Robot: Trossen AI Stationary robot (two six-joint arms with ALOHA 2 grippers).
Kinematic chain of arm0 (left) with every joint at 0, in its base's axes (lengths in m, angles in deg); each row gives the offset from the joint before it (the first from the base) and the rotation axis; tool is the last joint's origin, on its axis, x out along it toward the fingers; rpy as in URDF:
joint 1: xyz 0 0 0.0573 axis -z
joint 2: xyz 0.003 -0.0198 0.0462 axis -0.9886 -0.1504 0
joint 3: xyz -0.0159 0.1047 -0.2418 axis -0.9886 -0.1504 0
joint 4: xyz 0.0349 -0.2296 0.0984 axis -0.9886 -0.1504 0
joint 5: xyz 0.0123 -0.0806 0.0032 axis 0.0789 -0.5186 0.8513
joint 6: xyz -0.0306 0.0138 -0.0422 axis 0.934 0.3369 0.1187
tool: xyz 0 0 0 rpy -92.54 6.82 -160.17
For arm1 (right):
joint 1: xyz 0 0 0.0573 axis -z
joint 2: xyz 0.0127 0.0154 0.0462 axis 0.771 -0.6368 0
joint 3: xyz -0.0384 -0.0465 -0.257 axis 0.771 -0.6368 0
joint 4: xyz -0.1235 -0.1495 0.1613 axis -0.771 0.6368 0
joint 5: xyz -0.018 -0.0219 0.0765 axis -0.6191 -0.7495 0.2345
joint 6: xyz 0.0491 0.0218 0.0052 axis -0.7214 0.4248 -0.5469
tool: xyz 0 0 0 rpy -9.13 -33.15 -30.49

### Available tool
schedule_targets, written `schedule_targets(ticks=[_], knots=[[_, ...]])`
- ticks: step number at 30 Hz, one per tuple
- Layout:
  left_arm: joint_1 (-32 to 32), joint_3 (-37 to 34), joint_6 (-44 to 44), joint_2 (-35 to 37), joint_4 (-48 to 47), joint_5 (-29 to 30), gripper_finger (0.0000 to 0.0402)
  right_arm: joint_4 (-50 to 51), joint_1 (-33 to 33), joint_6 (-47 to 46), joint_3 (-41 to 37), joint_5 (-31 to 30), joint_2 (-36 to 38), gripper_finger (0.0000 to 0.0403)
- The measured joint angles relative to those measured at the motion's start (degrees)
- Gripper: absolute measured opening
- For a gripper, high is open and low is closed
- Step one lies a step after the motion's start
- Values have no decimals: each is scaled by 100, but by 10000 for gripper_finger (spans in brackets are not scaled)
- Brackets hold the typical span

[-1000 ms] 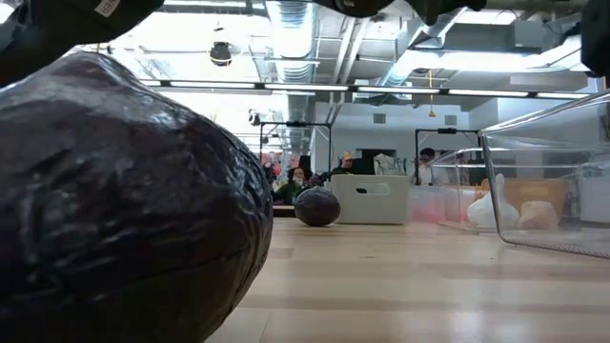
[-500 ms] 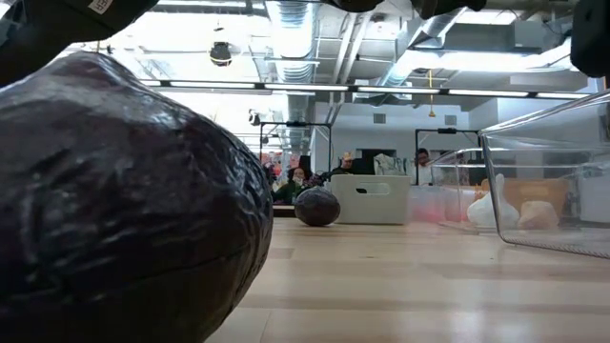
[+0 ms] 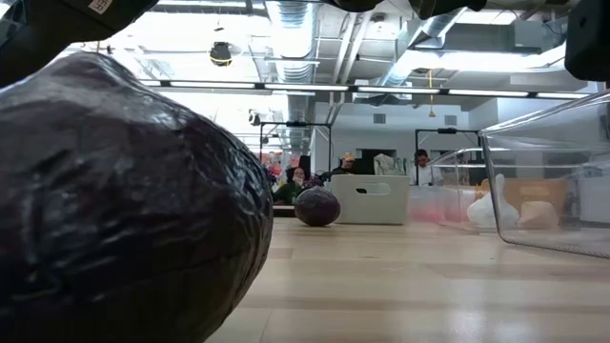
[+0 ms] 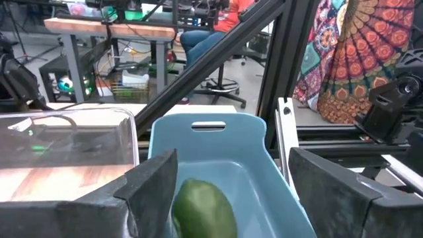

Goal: Sort produce into baskets
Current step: Put the bottom plum into the bottom transparent bin

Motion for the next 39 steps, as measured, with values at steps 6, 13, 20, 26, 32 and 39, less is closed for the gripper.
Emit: schedule_targets(ticks=[6,13,20,26,32,39], knots=[[-4,-7,-680,125,-343,-26,275,112,-2,0,0,0,-1,350],[-3,-2,-1604,1029,-2489,-35,275,294,-1,0,0,2,-2,350],[17,-7,-823,1759,-4970,-41,275,326,0,0,0,2,-2,350],[59,0,390,2106,-6711,-351,275,330,-2,0,0,2,-2,350],[72,-4,919,2149,-7665,-1526,275,345,-1,0,0,2,-2,350],[138,-4,1110,2096,-8500,-2310,303,369,-2,0,0,2,-2,350]])
